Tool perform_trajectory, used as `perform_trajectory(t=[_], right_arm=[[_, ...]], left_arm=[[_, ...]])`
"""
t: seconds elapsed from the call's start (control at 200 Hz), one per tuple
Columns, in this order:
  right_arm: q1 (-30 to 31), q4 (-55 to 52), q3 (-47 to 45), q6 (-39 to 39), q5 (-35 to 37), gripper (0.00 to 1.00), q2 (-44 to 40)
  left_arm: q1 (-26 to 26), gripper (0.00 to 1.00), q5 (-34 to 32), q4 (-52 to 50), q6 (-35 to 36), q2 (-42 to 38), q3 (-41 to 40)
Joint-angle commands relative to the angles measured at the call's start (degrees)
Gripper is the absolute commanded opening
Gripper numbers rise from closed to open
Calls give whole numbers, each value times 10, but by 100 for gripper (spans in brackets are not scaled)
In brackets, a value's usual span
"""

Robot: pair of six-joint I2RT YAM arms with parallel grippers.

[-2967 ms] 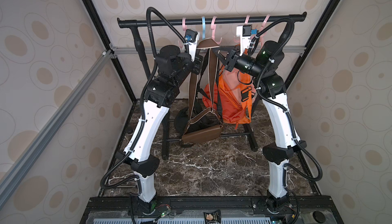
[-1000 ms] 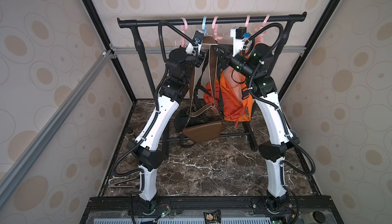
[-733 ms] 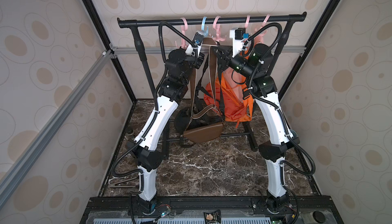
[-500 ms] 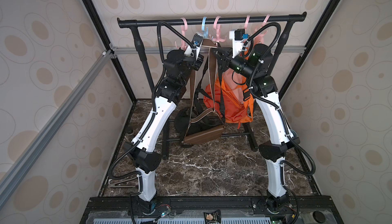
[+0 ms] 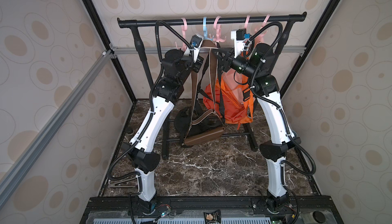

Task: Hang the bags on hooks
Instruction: Hang the bag on the hook.

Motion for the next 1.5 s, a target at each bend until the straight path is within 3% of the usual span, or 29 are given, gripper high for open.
perform_trajectory(t=[0.0, 0.16, 0.295, 0.455, 0.845, 1.18, 1.496], right_arm=[[-26, 15, 15, 17, 8, 0, -25], [-29, 20, 16, 25, 1, 0, -32], [-29, 27, 13, 39, -9, 0, -35], [-29, 17, 12, 37, -5, 0, -36], [-29, 14, -15, 61, -23, 4, -54], [-25, -19, -29, 77, -27, 4, -51], [-25, -26, -67, 78, -17, 24, -85]], left_arm=[[36, 0, -31, -51, -12, -11, -6], [35, 1, -5, -59, -17, -16, -11], [34, 26, 23, -72, -22, -17, -14], [26, 41, 30, -78, -19, -23, -26], [-11, 61, 45, -81, -19, -42, -53], [-43, 64, 36, -70, -6, -65, -114], [-50, 67, 44, -33, -16, -106, -178]])
